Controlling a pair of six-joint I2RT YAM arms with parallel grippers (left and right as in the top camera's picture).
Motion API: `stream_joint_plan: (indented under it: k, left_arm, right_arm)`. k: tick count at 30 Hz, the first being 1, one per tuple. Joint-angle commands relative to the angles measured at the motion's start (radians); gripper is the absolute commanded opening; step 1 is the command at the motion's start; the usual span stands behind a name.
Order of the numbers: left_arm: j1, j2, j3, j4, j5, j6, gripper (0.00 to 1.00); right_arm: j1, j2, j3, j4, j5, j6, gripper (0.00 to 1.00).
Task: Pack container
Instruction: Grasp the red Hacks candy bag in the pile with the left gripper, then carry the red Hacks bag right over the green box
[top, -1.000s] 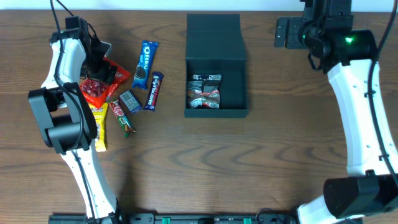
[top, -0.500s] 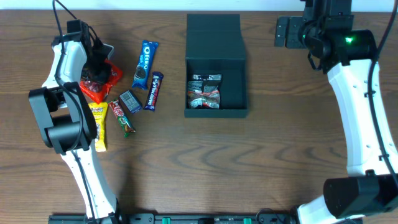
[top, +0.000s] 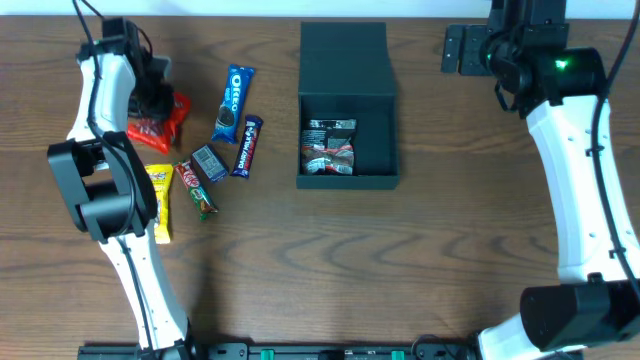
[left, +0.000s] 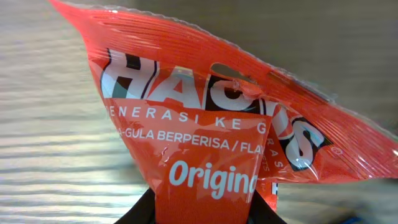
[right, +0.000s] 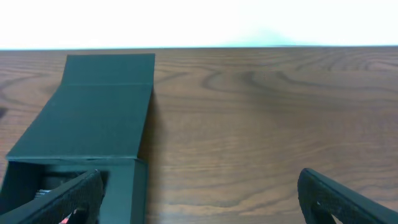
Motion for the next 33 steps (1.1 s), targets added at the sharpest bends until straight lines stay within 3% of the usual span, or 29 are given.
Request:
stream_joint_plan:
  k: [1, 5, 9, 12, 20, 25, 29, 33]
  left_arm:
    - [-0.004, -0.009, 0.172, -0.055, 0.0, -0.137, 0.06]
    - [-0.035, -0.009, 0.37, -0.157, 0.007, -0.249, 0.06]
    - [-0.145, -0.009, 0.506, -0.247, 0.031, -0.253, 0.06]
    - [-0.258, -0.009, 0.517, -0.25, 0.039, -0.332, 0.06]
    - [-0.56, -0.001, 0.515, -0.21, 0.024, -0.724, 0.06]
    - [-0.683, 0.055, 0.507, -0.243, -0.109, -0.939, 0.06]
    - [-0.736, 0.109, 0.507, -0.24, -0.101, -1.044, 0.06]
    - [-0.769, 0.127, 0.504, -0.245, -0.09, -1.044, 0.06]
  right_arm:
    - [-0.016, -0.022, 0.004, 0.006, 0.003, 0.014, 0.99]
    - [-0.057, -0.045, 0.008, 0.008, 0.003, 0.021, 0.99]
    - [-0.142, -0.087, 0.008, 0.011, 0.003, 0.043, 0.99]
    - [-0.214, -0.105, 0.008, 0.007, 0.002, 0.074, 0.99]
    - [-0.335, -0.109, 0.008, -0.001, 0.003, 0.095, 0.99]
    - [-0.38, -0.109, 0.008, -0.001, 0.002, 0.095, 0.99]
    - [-0.402, -0.109, 0.008, -0.009, 0.002, 0.091, 0.99]
    - [-0.406, -0.109, 0.008, -0.031, 0.002, 0.092, 0.99]
